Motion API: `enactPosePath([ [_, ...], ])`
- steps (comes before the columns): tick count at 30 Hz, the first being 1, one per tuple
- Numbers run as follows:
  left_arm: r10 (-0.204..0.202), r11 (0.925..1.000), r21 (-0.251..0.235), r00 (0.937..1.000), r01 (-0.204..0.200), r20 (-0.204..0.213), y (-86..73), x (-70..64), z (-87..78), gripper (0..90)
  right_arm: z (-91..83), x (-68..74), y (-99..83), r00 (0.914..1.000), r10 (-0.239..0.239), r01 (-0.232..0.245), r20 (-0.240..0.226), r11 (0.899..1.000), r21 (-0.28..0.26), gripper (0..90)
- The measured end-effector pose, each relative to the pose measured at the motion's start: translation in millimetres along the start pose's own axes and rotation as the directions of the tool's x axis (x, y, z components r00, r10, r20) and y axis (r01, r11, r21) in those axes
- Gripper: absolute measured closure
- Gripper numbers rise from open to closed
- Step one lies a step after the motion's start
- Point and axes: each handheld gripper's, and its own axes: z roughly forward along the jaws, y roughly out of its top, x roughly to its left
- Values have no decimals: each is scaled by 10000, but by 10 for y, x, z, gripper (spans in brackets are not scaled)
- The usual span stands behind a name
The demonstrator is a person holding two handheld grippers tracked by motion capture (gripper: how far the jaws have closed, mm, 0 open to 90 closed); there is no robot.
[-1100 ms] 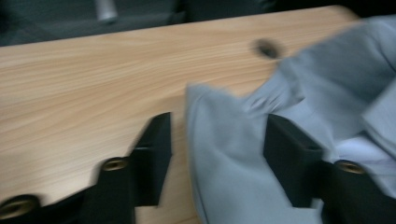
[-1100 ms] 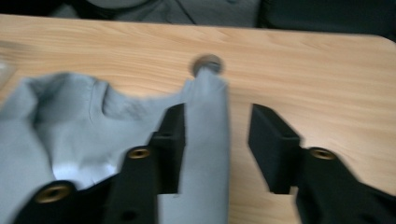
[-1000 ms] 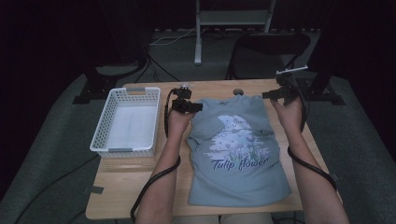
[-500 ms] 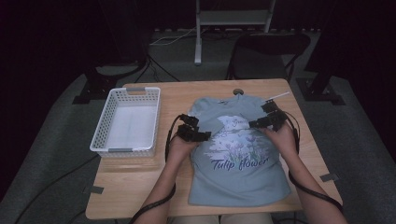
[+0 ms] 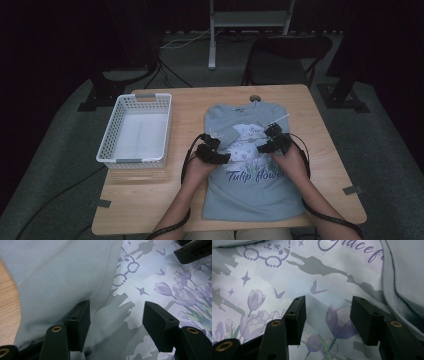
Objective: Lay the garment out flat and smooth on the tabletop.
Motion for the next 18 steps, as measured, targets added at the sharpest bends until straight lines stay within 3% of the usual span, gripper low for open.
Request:
enactPosePath([
  [4, -151, 9998, -131, 9999, 151, 18, -40, -6, -19, 409, 3, 101, -59, 9977, -560, 565, 388, 9984, -100, 401],
  [11, 126, 9999, -7, 9999, -126, -39, -113, -100, -59, 409, -42, 127, -176, 9945, -1041, 1044, 148, 9942, -255, 344],
  [14, -38, 9999, -152, 10000, 36, -89, -154, -132, -78, 408, -30, 116, -213, 9940, -1038, 1054, 348, 9932, -491, 254],
  [18, -265, 9993, -283, 9996, 264, -19, -190, -139, -99, 408, -17, 91, -216, 9963, -835, 844, 196, 9951, -511, 241],
])
